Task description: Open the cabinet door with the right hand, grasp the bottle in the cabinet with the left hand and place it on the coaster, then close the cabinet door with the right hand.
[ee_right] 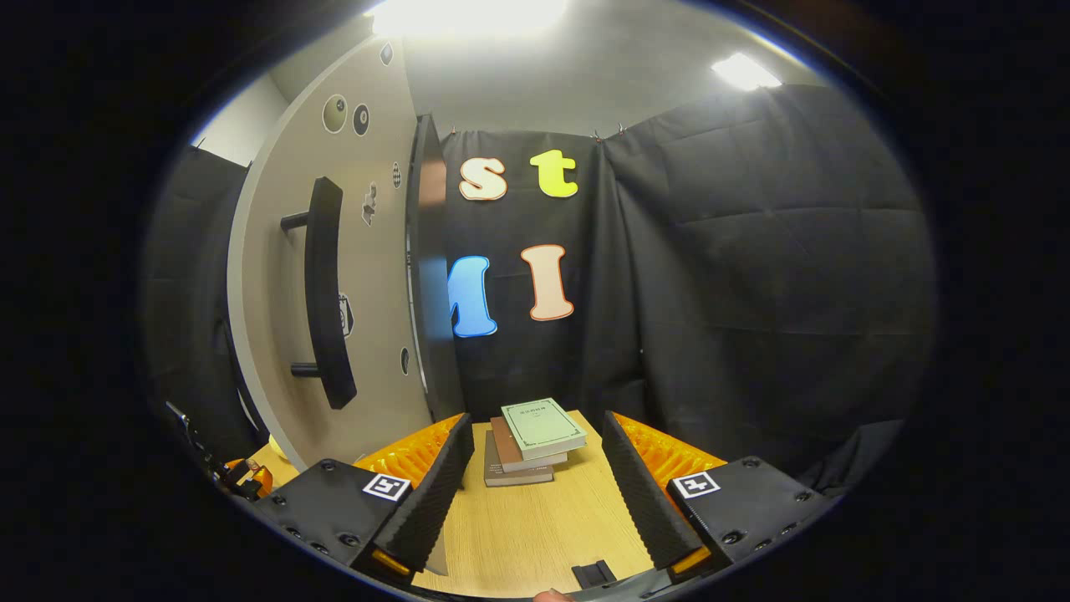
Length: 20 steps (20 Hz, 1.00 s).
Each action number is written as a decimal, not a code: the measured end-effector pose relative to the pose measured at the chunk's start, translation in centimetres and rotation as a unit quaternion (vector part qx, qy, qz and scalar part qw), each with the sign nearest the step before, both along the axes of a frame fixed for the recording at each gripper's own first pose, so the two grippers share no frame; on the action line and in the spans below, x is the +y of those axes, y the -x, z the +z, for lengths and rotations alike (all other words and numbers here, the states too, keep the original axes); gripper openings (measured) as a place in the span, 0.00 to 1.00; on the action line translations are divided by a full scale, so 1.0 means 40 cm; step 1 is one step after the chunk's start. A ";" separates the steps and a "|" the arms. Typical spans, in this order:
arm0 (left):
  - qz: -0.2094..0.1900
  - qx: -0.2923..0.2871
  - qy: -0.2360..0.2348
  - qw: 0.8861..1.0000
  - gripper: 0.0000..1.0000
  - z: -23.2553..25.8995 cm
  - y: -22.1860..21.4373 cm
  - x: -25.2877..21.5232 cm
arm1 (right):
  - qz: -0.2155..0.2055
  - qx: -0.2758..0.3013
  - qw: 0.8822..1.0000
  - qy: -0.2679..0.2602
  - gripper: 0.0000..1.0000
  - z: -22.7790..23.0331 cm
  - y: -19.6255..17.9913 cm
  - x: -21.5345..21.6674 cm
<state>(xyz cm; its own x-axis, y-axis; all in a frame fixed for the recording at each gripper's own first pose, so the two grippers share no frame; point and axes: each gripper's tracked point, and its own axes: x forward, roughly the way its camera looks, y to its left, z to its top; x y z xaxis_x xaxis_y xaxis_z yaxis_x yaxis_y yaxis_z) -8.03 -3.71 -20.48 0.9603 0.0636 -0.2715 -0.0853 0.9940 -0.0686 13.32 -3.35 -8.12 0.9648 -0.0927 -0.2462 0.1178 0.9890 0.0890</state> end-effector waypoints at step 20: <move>0.077 -0.038 -0.036 0.996 0.76 0.523 0.053 0.268 | 0.087 -0.031 0.995 -0.026 0.98 0.140 -0.112 0.102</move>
<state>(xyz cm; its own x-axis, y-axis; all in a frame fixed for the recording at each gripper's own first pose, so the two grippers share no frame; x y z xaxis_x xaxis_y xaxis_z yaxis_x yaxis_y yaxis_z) -10.15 6.99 0.43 0.9555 0.2273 -0.1881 -0.2334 0.9723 -0.0106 17.80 0.71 -2.52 0.9788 0.0876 -0.1852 -0.0615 0.9879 0.1426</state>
